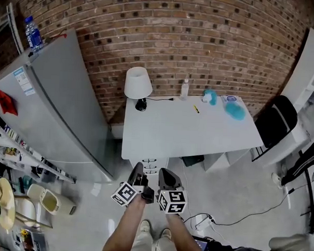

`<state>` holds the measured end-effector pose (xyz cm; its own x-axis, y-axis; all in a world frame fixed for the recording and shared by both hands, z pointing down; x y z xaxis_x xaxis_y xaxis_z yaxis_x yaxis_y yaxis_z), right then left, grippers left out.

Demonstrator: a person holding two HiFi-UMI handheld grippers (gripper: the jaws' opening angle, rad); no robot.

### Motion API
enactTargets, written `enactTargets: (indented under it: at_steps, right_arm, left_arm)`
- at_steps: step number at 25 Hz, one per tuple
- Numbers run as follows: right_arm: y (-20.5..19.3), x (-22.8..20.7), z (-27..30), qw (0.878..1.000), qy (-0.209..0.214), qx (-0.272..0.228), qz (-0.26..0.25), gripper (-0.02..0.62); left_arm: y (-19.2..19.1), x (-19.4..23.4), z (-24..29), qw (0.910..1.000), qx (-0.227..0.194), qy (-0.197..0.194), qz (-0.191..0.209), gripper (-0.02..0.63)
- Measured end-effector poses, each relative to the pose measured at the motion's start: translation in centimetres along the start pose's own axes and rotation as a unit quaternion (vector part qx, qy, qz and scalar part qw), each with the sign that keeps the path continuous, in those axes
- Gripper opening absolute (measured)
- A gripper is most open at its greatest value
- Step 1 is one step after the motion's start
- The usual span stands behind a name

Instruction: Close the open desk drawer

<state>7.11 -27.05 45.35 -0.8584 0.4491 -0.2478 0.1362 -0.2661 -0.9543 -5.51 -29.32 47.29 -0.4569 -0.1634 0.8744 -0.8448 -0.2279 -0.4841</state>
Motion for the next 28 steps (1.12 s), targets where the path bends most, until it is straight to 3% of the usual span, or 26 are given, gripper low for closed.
enactTargets:
  at_steps: [5, 14, 22, 28]
  right_arm:
    - [2.0, 0.4, -1.4, 1.0, 0.002, -0.018, 0.013, 0.011]
    - [5.0, 1.7, -3.5, 0.999, 0.006, -0.03, 0.018, 0.011]
    - [7.6, 3.1, -5.3, 0.999, 0.015, -0.049, -0.013, 0.011]
    - [9.2, 3.6, -6.5, 0.997, 0.016, -0.063, -0.038, 0.011]
  left_arm:
    - [0.9, -3.7, -0.7, 0.9935, 0.019, 0.001, 0.112, 0.006]
    - [1.5, -9.8, -3.0, 0.9624, 0.031, 0.009, 0.27, 0.006]
    - [1.9, -14.1, -4.6, 0.9291, 0.021, -0.002, 0.369, 0.006]
    - [2.1, -16.3, -5.5, 0.9097, 0.012, -0.006, 0.415, 0.006]
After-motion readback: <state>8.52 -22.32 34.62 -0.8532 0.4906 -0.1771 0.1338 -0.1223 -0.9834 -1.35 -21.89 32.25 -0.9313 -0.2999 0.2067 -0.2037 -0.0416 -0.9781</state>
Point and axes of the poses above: the fingertips, and each gripper's own axes: z forward along the fingers, x to its left, y out of its top, the point moved 2 cm from there along -z, backward along the fingers, and after that the axes turned 3 degrees about y, right-handed, at the moved point
